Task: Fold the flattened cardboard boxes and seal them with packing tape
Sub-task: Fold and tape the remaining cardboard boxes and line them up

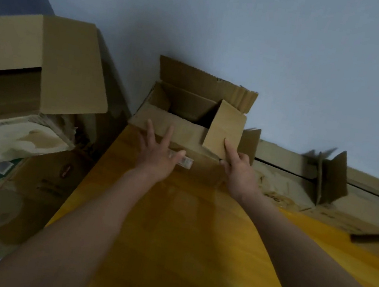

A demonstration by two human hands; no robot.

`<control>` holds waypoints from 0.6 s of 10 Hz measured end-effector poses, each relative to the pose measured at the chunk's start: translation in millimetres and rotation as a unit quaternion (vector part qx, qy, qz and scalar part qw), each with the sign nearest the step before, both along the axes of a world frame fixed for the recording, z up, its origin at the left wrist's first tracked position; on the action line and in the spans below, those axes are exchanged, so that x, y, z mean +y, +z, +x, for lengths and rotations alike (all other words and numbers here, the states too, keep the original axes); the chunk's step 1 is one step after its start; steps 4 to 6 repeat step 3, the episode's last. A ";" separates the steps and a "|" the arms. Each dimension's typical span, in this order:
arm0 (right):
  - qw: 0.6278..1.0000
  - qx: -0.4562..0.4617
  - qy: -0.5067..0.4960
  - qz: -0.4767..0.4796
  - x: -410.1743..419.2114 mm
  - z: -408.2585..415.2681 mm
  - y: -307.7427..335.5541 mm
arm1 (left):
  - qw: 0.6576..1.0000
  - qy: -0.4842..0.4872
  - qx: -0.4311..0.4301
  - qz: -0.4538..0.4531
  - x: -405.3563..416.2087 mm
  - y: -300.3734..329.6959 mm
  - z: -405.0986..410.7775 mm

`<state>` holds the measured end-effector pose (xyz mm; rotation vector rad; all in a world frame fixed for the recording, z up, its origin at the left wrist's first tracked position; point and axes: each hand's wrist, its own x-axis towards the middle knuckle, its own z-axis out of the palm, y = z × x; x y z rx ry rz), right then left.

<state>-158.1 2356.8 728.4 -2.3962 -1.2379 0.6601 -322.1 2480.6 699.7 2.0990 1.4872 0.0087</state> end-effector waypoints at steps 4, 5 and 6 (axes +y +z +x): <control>0.999 -0.013 0.034 -0.001 -75.2 35.2 11.0 | 0.985 0.047 0.064 0.154 -31.4 14.6 50.2; 0.999 -0.013 0.034 -0.001 -75.2 35.2 11.0 | 0.985 0.047 0.064 0.154 -31.4 14.6 50.2; 0.999 -0.013 0.034 -0.001 -75.2 35.2 11.0 | 0.985 0.047 0.064 0.154 -31.4 14.6 50.2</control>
